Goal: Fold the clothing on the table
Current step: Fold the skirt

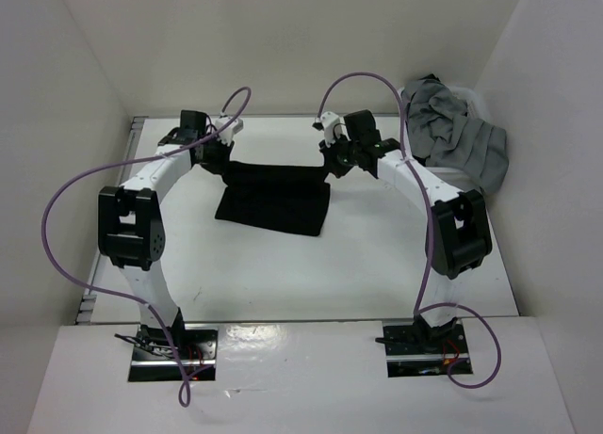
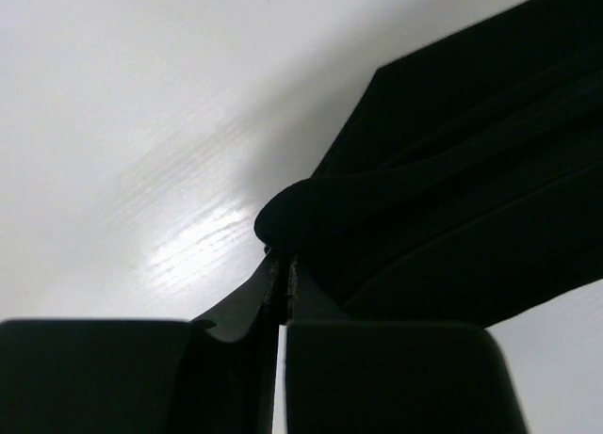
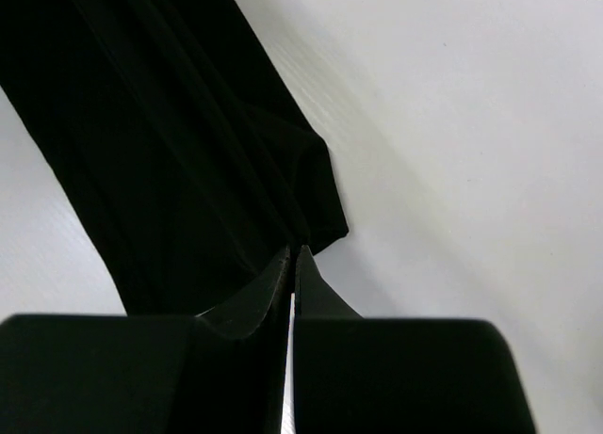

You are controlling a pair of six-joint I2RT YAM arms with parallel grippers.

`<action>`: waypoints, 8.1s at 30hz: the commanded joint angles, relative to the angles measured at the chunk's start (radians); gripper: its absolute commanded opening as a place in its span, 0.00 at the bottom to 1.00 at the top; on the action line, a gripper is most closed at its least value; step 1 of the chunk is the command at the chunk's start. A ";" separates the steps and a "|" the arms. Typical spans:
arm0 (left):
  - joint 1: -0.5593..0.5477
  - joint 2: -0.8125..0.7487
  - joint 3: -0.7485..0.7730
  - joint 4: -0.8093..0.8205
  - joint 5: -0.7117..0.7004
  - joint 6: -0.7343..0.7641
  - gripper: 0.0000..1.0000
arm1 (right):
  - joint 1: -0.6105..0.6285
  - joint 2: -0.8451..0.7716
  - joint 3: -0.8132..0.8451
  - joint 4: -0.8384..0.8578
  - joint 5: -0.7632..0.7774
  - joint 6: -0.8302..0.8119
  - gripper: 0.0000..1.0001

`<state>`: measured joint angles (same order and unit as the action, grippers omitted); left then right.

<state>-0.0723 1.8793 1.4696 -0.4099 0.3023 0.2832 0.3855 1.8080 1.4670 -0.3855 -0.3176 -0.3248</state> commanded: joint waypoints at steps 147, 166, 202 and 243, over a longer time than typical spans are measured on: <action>0.332 -0.872 -0.430 -0.136 0.032 -0.196 0.99 | 0.256 0.741 0.898 -0.411 -0.261 -0.053 0.71; 0.332 -0.872 -0.439 -0.145 0.043 -0.196 0.99 | 0.293 1.116 1.661 -0.829 -0.317 -0.037 0.06; 0.332 -0.870 -0.439 -0.145 0.043 -0.187 0.99 | 0.644 0.202 1.031 -0.727 0.118 0.161 0.51; 0.428 -0.792 -0.457 -0.136 -0.078 -0.177 0.99 | 0.409 0.158 -0.096 0.313 0.074 0.187 0.47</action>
<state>0.3504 1.0779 1.0130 -0.5632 0.2214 0.1017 0.7982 1.9224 1.2991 -0.1467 -0.2264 -0.1490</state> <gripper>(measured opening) 0.992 0.477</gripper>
